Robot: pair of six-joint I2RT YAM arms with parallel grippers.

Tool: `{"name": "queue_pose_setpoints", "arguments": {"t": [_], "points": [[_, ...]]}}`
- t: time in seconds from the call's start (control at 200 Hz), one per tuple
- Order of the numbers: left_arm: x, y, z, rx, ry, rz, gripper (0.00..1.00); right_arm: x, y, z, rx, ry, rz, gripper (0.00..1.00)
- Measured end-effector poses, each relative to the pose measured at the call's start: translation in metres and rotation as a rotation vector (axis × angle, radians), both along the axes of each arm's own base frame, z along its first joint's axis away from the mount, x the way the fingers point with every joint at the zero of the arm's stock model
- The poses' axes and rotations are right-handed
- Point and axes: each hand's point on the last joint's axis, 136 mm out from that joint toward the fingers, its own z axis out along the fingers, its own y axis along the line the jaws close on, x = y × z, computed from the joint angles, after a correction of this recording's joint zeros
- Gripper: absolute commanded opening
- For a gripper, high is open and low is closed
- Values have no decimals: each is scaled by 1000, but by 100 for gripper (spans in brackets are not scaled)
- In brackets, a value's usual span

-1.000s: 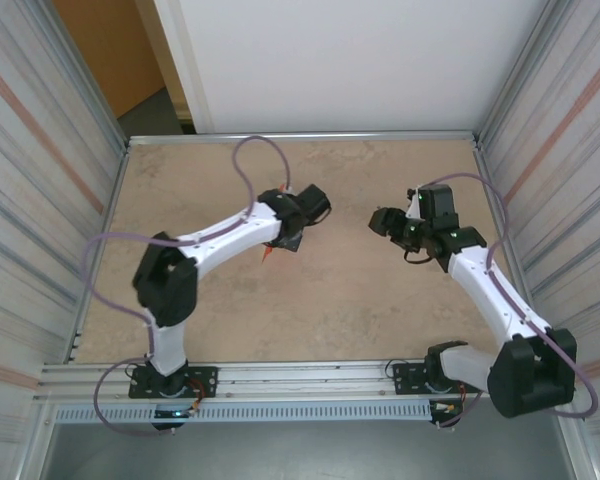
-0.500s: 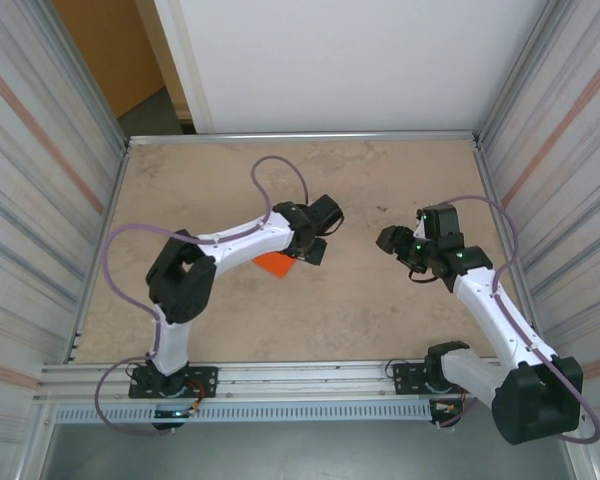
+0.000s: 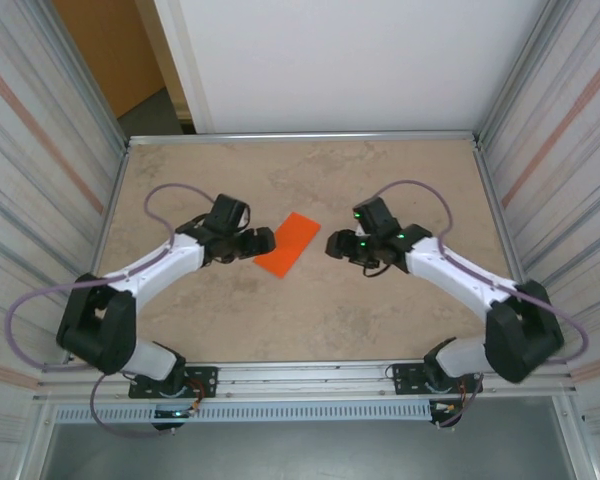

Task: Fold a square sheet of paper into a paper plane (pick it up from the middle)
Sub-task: Rotate the paper at the center of the table.

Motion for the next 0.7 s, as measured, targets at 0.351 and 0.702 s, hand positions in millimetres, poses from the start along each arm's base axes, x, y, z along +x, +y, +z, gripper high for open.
{"name": "queue_pose_setpoints", "arguments": {"t": [0.351,0.702], "points": [[-27,60,-8,-92,-9,166,99,32,131,-35,26,29,132,49],[-29,73,-8,-142,-22,205,98,47,164,-83,20,144,161,48]]}}
